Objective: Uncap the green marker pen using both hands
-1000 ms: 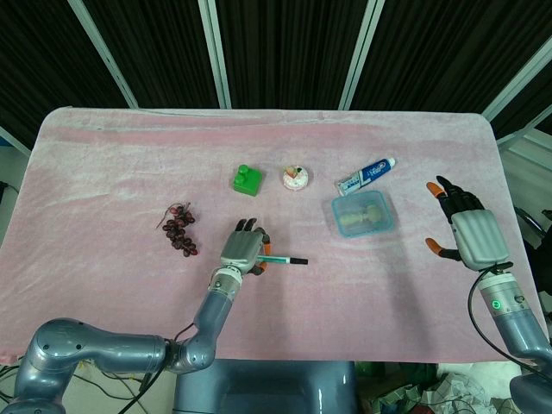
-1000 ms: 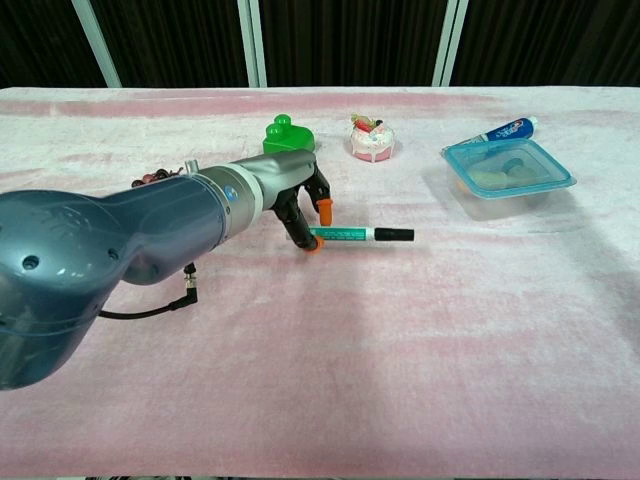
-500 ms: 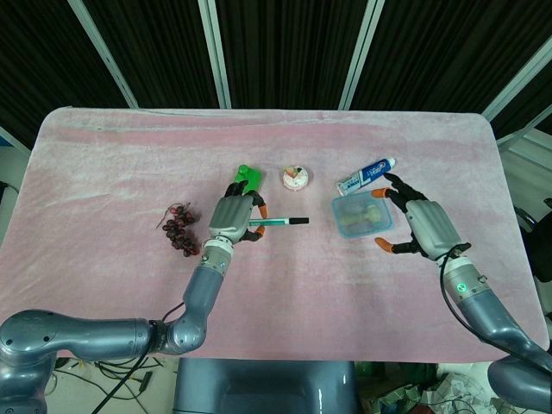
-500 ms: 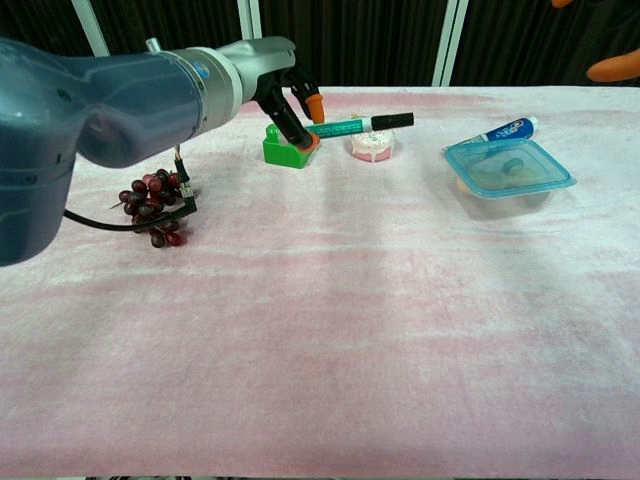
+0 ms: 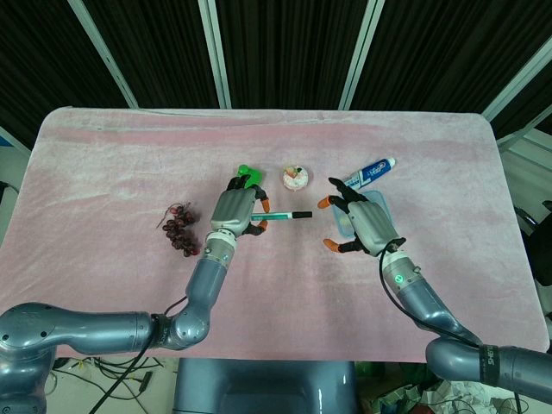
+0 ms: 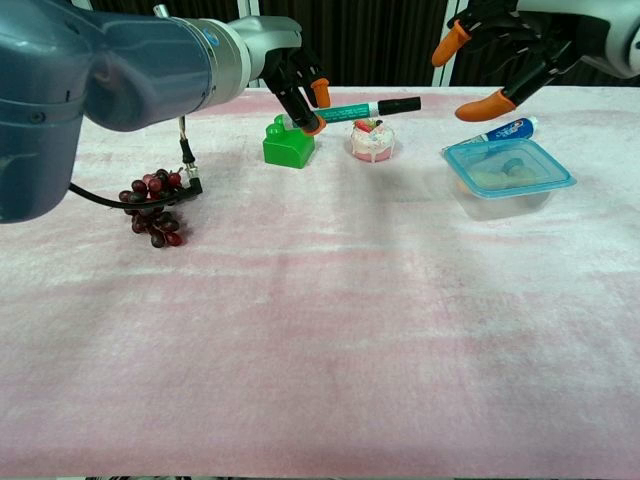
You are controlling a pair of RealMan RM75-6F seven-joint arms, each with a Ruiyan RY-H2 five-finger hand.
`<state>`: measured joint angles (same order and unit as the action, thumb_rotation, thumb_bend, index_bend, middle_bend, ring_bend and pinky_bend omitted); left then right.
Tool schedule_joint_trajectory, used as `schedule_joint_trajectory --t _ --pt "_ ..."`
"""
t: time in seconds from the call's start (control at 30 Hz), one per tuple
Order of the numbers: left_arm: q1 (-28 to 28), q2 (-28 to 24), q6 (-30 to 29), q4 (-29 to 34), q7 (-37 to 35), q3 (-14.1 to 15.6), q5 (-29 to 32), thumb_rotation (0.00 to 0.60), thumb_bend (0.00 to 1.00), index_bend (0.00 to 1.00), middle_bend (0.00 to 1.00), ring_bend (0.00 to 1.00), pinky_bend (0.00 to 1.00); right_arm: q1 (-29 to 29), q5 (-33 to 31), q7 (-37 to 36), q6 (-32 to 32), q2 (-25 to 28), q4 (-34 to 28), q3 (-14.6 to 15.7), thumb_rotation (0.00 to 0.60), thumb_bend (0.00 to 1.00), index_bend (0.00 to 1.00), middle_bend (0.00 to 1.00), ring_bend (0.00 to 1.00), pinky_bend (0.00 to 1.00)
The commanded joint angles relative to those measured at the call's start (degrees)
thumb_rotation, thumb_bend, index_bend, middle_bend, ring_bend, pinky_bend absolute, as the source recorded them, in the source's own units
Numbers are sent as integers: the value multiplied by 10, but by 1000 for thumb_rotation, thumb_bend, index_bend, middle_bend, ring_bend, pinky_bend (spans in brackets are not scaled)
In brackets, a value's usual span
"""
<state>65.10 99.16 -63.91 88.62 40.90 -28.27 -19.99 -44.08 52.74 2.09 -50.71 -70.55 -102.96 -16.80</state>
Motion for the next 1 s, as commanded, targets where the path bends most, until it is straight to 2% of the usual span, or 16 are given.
schedule_joint_trajectory --t 0.03,0.37,1.0 --pt "2 2 1 -2 2 5 5 600 491 687 306 23 0 -16 -21 14 -18 -31 24 -7 600 158 350 20 94 177" --pt "6 11 -3 -12 -16 9 -4 600 496 698 315 23 0 -22 -46 23 -28 -56 50 -10 600 178 417 20 94 178" --pt "10 21 2 -26 -39 14 -14 600 500 713 330 23 0 -23 -53 10 -15 -85 76 -5 600 183 435 20 94 177"
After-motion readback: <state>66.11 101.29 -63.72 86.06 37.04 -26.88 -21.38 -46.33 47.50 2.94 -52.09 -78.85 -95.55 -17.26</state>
